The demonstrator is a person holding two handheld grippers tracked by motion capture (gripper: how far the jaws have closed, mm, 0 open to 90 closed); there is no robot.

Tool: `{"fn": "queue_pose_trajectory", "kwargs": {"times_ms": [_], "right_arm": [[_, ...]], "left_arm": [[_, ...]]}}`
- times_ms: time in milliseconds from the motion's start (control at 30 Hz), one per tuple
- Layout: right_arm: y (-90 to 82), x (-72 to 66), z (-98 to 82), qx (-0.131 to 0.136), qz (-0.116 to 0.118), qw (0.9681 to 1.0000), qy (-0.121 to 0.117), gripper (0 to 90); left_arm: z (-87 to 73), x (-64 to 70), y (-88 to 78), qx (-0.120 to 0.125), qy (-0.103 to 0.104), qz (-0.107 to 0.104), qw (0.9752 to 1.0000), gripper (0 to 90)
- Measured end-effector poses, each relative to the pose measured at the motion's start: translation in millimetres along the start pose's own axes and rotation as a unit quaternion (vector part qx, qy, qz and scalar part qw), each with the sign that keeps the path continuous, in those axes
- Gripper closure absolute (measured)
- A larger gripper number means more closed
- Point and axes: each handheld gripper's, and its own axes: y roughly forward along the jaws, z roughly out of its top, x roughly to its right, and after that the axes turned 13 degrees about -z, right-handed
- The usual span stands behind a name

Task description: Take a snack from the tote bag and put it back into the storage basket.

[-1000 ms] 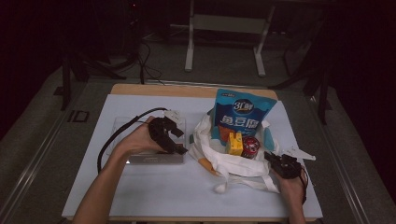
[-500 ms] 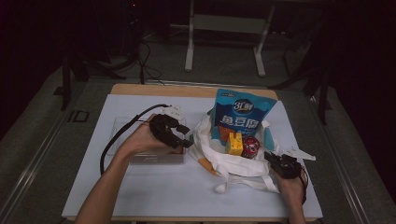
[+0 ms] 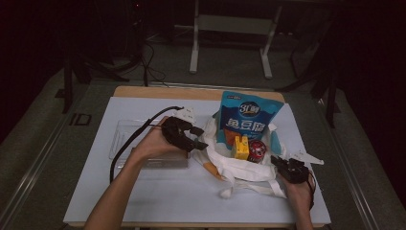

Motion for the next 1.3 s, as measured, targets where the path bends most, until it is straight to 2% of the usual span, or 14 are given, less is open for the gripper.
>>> {"fn": "queue_pose_trajectory", "kwargs": {"times_ms": [100, 233, 300, 400, 700, 933, 1033, 1300], "right_arm": [[-0.1, -0.5, -0.1, 0.002, -0.002, 1.0000, -0.002, 83.6], [-0.5, -1.4, -0.4, 0.003, -0.005, 1.0000, -0.005, 83.4], [-1.1, -3.0, -0.6, 0.003, -0.010, 0.9999, -0.009, 83.2], [-1.0, -2.8, -0.5, 0.002, -0.009, 0.9999, -0.008, 83.2], [-1.0, -3.1, -0.6, 0.002, -0.010, 0.9999, -0.009, 83.2], [-1.0, -2.6, -0.7, 0.002, -0.008, 0.9999, -0.007, 83.2], [-1.0, -2.4, -0.6, 0.002, -0.007, 1.0000, -0.006, 83.2], [-1.0, -2.4, -0.7, 0.002, -0.007, 1.0000, -0.006, 83.2]], "left_arm": [[2.7, 0.6, 1.7, 0.007, 0.002, -0.002, 1.0000, 44.3], [6.5, 1.7, 6.2, 0.002, 0.002, -0.001, 1.0000, 44.9], [8.8, 2.3, 7.5, -0.004, 0.009, 0.008, 0.9999, 45.2], [11.6, 3.2, 8.9, 0.001, 0.009, 0.011, 0.9999, 46.3], [20.7, 6.0, 20.5, -0.015, 0.020, 0.012, 0.9996, 50.4], [27.9, 6.0, 29.3, -0.010, 0.018, 0.016, 0.9997, 49.6], [30.6, 5.2, 33.3, -0.017, 0.019, 0.007, 0.9996, 49.6], [35.6, 3.5, 46.7, -0.027, 0.016, 0.009, 0.9995, 47.4]]}}
